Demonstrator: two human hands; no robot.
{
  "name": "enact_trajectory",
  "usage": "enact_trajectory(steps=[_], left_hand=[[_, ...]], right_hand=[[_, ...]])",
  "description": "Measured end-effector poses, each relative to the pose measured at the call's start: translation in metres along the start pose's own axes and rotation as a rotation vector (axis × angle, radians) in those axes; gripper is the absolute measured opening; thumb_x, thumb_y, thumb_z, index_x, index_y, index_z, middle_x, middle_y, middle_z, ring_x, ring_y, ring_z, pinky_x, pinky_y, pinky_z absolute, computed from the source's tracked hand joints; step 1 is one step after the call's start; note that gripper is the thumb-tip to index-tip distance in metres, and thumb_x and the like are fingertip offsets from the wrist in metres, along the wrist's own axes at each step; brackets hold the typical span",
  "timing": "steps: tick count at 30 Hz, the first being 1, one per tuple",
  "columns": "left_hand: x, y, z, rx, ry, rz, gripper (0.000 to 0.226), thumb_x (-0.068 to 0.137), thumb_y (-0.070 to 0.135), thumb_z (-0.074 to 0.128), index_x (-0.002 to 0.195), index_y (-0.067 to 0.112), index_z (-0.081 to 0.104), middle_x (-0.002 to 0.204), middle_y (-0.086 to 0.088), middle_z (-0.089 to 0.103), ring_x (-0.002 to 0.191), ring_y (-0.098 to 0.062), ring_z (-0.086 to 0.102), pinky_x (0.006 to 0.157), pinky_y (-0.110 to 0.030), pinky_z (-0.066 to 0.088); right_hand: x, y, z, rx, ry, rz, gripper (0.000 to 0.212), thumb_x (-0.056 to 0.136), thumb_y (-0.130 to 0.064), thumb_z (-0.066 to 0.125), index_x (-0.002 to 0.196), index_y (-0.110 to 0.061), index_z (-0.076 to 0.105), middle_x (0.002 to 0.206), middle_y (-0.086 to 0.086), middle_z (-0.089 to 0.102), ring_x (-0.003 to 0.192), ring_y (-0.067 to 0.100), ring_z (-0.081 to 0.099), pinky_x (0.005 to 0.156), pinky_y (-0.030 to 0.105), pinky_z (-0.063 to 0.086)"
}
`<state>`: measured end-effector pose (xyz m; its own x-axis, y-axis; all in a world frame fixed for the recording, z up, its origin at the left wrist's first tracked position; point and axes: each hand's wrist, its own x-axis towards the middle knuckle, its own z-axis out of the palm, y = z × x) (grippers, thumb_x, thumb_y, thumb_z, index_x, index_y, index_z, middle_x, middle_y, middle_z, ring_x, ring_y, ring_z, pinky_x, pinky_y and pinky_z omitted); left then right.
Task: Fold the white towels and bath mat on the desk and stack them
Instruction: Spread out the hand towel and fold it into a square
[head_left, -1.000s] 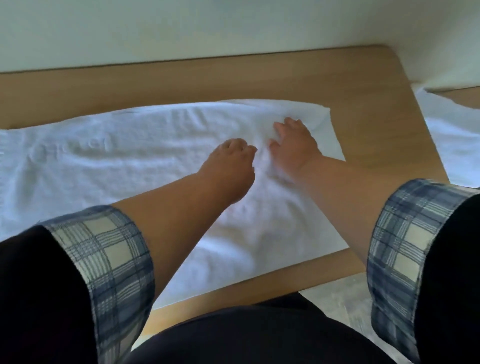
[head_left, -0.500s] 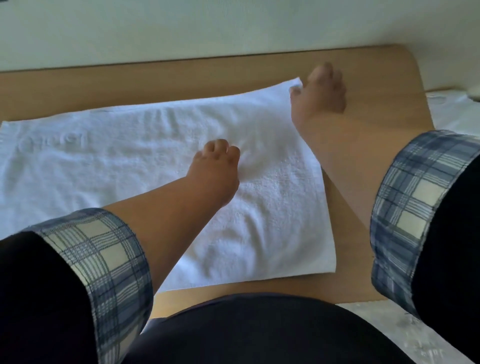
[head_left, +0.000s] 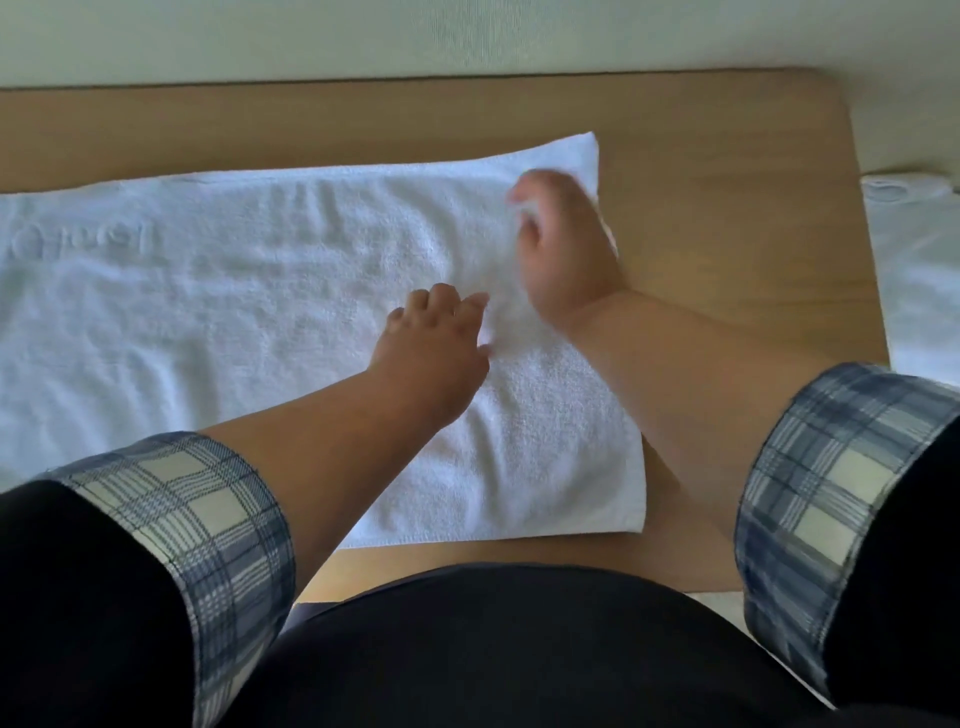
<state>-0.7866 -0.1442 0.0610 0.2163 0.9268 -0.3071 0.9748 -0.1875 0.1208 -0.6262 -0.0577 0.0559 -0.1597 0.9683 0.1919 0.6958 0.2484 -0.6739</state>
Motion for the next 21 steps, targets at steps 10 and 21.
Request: enact_trajectory(steps=[10, 21], left_hand=[[-0.043, -0.028, 0.042, -0.029, -0.062, 0.326, 0.071, 0.1, 0.056, 0.021, 0.16, 0.027, -0.002, 0.168, -0.007, -0.011, 0.149, -0.019, -0.024, 0.119, -0.036, -0.02], [-0.086, -0.096, 0.033, -0.332, 0.151, 0.343, 0.064, 0.087, 0.004, 0.057, 0.15, 0.006, 0.042, 0.154, -0.016, 0.041, 0.146, -0.034, 0.033, 0.124, -0.048, 0.016]], right_hand=[[-0.006, 0.011, 0.016, -0.432, -0.275, 0.304, 0.064, 0.1, -0.007, 0.035, 0.16, -0.021, 0.016, 0.169, 0.008, -0.001, 0.155, 0.026, -0.005, 0.123, 0.053, 0.0], [-0.041, -0.11, 0.083, -0.249, -0.281, 0.202, 0.054, 0.103, -0.018, 0.039, 0.156, -0.019, 0.029, 0.168, 0.007, 0.012, 0.155, 0.024, 0.004, 0.125, 0.047, 0.007]])
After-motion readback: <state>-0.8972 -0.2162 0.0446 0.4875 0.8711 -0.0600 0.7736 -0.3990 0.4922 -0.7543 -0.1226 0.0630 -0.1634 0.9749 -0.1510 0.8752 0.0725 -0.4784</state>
